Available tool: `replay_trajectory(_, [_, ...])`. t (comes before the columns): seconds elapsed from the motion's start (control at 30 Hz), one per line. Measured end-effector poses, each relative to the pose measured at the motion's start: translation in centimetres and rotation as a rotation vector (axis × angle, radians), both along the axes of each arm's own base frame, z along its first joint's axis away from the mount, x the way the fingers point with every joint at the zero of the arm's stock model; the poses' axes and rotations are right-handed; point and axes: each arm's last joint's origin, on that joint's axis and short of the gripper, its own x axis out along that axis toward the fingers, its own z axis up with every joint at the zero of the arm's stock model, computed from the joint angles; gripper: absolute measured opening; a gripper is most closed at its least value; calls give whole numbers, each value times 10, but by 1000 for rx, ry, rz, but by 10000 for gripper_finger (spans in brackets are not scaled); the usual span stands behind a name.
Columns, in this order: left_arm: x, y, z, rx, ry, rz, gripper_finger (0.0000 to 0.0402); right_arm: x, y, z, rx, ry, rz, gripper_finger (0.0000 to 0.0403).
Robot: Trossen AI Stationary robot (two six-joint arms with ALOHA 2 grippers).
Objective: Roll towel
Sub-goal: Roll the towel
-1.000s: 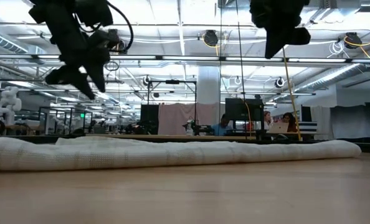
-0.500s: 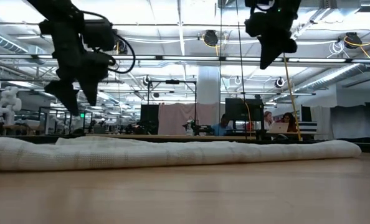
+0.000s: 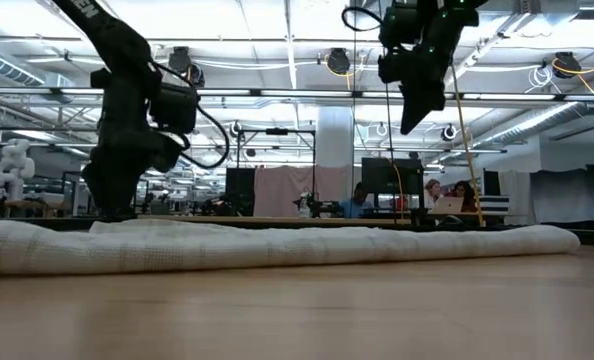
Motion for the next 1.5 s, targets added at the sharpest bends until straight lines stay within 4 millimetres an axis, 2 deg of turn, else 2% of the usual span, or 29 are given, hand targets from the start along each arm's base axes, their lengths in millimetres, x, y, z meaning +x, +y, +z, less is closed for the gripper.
replay_trajectory(0.17, [1, 1, -3, 4, 11, -3, 290, 1, -7, -6, 15, 8, 42, 0])
replay_trajectory(0.37, [6, 4, -3, 44, -32, -28, 290, 3, -12, -4, 17, -55, 59, 0])
replay_trajectory(0.77, [8, 12, -23, 27, 57, -52, 280, 4, -12, -4, 16, -58, 65, 0])
replay_trajectory(0.87, [9, 11, -25, 33, 64, -62, 251, 4, -12, -4, 11, -57, 73, 0])
replay_trajectory(0.97, [9, 11, -25, 35, 61, -82, 203, 4, -13, -3, 6, -63, 76, 0])
replay_trajectory(1.27, [11, 10, -25, 15, 9, -202, 18, 10, -21, 2, -67, -149, 66, 0])
replay_trajectory(1.4, [10, 10, -25, 29, 8, -249, 14, 13, -32, 1, -74, -201, 10, 0])
replay_trajectory(1.5, [10, 10, -24, 41, 16, -251, 10, 15, -48, -19, 38, -192, 31, 0])
